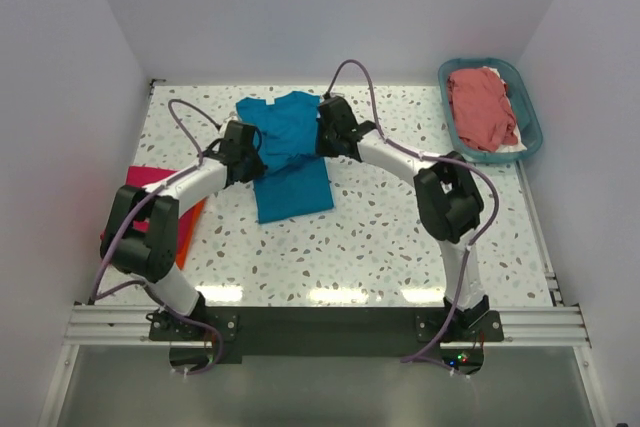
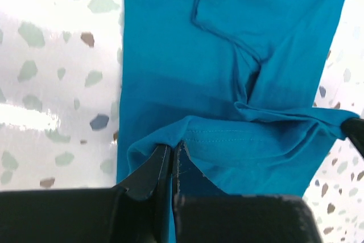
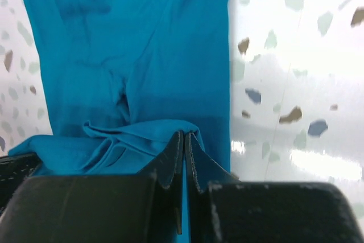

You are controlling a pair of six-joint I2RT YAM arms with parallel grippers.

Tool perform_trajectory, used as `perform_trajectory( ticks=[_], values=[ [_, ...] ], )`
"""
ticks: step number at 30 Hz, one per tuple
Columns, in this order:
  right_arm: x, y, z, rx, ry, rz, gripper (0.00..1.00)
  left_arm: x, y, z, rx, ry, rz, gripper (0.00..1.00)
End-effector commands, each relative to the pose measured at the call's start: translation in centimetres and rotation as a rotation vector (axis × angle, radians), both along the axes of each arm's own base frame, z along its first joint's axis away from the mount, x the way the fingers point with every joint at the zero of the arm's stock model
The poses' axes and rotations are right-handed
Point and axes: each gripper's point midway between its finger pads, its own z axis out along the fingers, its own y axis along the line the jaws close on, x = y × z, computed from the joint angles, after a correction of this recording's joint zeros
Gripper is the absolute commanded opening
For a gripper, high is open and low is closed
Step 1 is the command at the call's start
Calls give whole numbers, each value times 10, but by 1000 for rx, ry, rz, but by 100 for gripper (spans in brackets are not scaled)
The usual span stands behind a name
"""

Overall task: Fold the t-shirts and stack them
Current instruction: Fold the tshirt

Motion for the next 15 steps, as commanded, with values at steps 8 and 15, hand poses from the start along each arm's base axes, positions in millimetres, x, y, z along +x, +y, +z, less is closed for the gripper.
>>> perform_trajectory(
  ticks=[8, 15],
  values=[
    [57, 5, 8, 54, -24, 14, 17, 67, 7, 3, -102, -101, -29, 31],
    [64, -12, 23, 39, -41, 0, 57, 64, 24, 40, -131, -184, -9, 74]
  ],
)
